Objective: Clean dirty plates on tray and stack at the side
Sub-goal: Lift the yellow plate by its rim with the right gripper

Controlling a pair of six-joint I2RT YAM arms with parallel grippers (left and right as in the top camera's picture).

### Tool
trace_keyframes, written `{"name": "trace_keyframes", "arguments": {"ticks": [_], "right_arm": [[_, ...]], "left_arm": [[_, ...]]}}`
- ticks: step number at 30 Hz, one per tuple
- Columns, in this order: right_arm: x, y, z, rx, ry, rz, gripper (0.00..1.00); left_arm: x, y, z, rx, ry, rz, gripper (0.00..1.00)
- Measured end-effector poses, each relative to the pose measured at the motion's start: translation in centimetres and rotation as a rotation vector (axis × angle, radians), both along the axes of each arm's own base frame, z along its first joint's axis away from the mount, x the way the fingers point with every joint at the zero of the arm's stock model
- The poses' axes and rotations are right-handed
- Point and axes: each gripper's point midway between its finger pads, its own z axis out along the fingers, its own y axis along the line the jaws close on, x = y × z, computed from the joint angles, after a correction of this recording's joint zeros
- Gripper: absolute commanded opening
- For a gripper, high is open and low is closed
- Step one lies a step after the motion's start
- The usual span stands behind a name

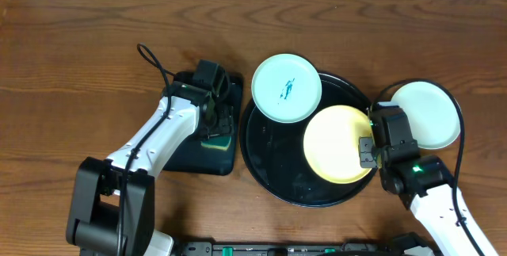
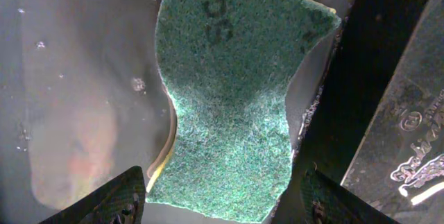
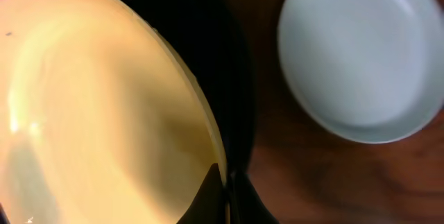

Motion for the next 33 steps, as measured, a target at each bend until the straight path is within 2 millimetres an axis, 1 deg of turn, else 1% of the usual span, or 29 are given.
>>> {"name": "trace_keyframes", "arguments": {"ticks": [3,7,11,15,18,26,28,30,33], "right_arm": [[0.2,-0.5,0.6,-0.072,-0.032,-0.019,0.01],[0.3,-0.6,1.4,-0.167,-0.076,-0.016,0.01],[0.7,-0.1,2.3,-0.218,-0.126,-0.002,0.01],[1.6,0.7,3.3,-0.241,-0.188,0.028,0.01],[1.8,0.7,4.0,-0.264,-0.200,0.041,0.01],[2.0,-0.1,6.5,-0.354,-0.171,0.046,0.01],[2.1,-0.3,6.9,-0.387,-0.151,0.041,0.01],[2.2,-0.5,6.9,-0.422,-0.122,0.042,0.01],[2.2,-0.7,6.2,-0.479,-0.042,0.057,0.01]], "left_arm": [[0.0,0.0,0.0,0.000,0.000,0.000,0.73],[0.1,0.0,0.0,-0.002,-0.005,0.000,0.73],[0.2,-0.1,0.0,-0.002,-0.007,0.000,0.73],[0.2,-0.1,0.0,-0.002,-0.007,0.000,0.73],[0.2,-0.1,0.0,-0.002,-0.008,0.000,0.73],[0.2,-0.1,0.0,-0.002,-0.008,0.000,0.73],[0.2,-0.1,0.0,-0.002,-0.008,0.000,0.73],[0.2,-0.1,0.0,-0.002,-0.008,0.000,0.73],[0.2,-0.1,0.0,-0.002,-0.008,0.000,0.73]]}}
